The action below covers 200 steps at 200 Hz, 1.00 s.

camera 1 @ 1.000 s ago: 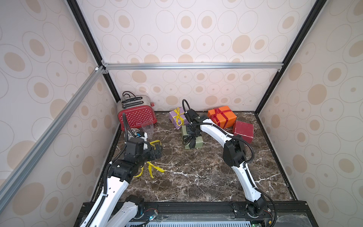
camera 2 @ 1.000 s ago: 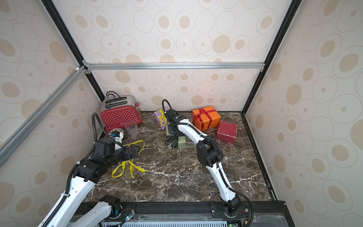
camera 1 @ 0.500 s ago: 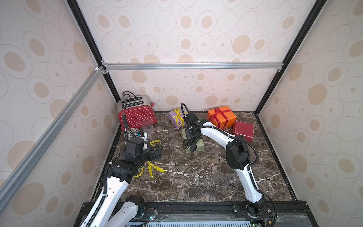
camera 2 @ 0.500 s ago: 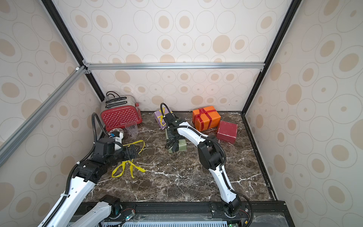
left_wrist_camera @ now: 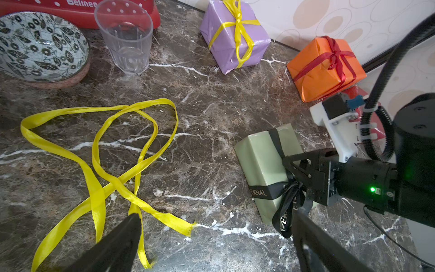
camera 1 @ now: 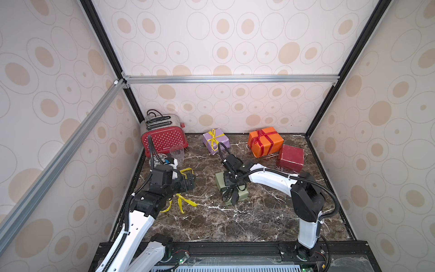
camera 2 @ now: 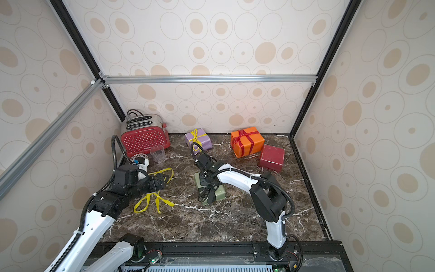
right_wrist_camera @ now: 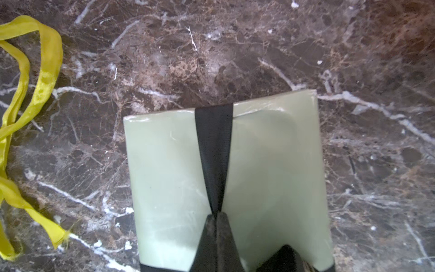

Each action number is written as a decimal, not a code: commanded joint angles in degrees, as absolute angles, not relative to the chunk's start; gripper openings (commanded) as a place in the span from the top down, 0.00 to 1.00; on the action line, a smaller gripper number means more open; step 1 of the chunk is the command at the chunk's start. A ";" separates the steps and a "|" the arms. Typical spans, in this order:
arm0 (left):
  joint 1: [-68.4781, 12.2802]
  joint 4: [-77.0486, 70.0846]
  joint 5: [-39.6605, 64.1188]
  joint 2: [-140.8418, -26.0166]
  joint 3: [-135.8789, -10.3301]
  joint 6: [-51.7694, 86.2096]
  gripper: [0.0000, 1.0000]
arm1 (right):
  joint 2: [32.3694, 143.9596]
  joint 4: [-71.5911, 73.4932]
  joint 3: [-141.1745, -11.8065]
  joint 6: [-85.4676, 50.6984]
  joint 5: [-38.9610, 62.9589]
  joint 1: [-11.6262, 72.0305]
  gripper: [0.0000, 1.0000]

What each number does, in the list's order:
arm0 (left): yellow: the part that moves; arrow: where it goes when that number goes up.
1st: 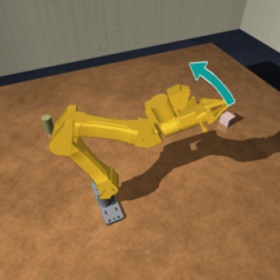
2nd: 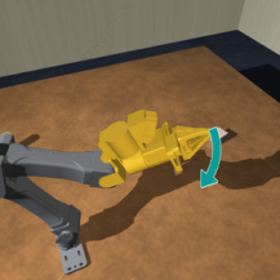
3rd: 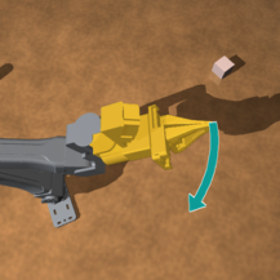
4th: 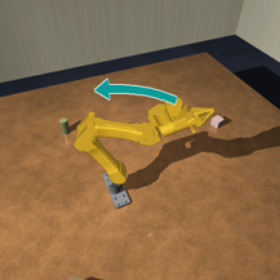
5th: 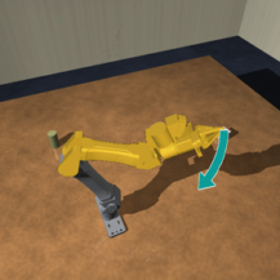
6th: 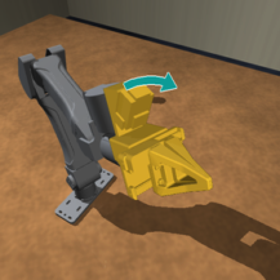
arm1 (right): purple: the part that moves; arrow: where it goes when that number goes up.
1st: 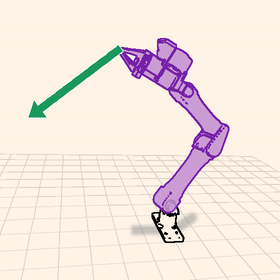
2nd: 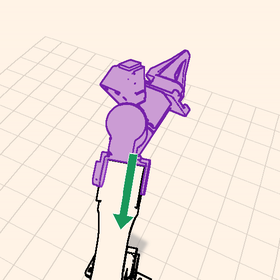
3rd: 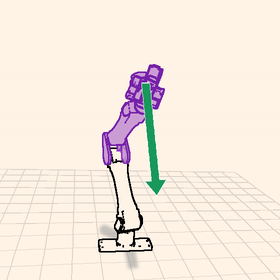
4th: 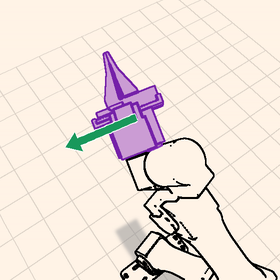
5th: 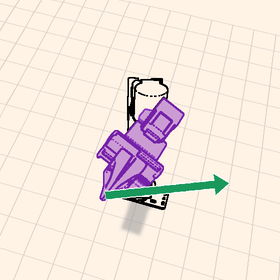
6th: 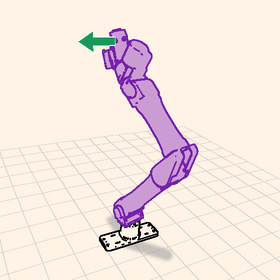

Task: Untie the ribbon bows on the gift boxes
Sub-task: Move the gift box to the center of the board, then untie the ribbon from the gift box.

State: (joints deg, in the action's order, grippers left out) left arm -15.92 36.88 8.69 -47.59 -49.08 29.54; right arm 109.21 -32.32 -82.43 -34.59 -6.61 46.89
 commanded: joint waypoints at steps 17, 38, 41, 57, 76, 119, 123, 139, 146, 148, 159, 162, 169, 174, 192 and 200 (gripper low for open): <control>-16.27 37.01 12.78 -50.49 -49.48 27.49 0.01 | 105.63 -33.48 -81.56 -34.83 -6.21 47.99 0.86; -16.34 37.26 13.65 -51.92 -49.58 26.99 0.01 | 101.32 -35.32 -81.36 -32.58 -6.95 47.99 0.75; -16.35 37.20 13.88 -52.16 -49.51 26.92 0.01 | 100.30 -35.12 -80.86 -32.23 -6.82 47.99 0.74; -16.46 37.33 14.37 -53.35 -49.63 26.74 0.01 | 92.33 -31.66 -75.39 -31.30 -8.08 47.91 0.62; -17.44 38.30 11.52 -53.42 -50.01 26.19 0.01 | 81.81 -26.49 -65.67 -29.12 -11.84 46.80 0.52; -21.95 40.67 0.98 -51.30 -50.79 25.12 0.02 | 66.62 -14.38 -41.80 -34.08 -0.65 30.44 0.50; -22.41 40.78 0.35 -51.06 -50.89 24.86 0.03 | 65.84 -12.30 -39.23 -34.10 0.59 29.54 0.50; -25.13 40.64 -1.30 -50.16 -51.06 24.02 0.04 | 64.46 -4.42 -32.03 -33.20 3.29 27.63 0.49; -26.80 40.49 -1.68 -50.13 -51.15 23.34 0.05 | 64.22 -1.08 -29.34 -33.86 5.21 26.48 0.49; -27.33 40.47 -1.85 -50.21 -51.22 23.15 0.05 | 64.20 -0.45 -28.91 -34.04 5.85 26.11 0.49; -31.47 40.57 -3.51 -50.87 -51.55 22.46 0.06 | 64.41 2.34 -27.79 -34.17 9.80 25.24 0.49; -32.37 40.67 -4.09 -51.35 -51.66 22.34 0.06 | 64.40 2.72 -27.74 -34.00 10.18 25.11 0.49; -35.36 40.86 -5.56 -52.60 -52.12 22.17 0.07 | 64.68 2.91 -27.91 -33.78 10.76 25.06 0.49; -37.67 40.95 -6.98 -53.72 -52.56 22.15 0.07 | 64.96 2.97 -28.18 -33.81 11.36 24.96 0.48; -48.97 40.70 -13.31 -59.90 -55.19 21.83 0.07 | 66.48 4.77 -28.04 -33.73 15.40 24.86 0.48; -53.92 40.10 -14.57 -64.28 -57.19 20.98 0.08 | 67.28 6.00 -27.78 -33.65 16.91 24.80 0.48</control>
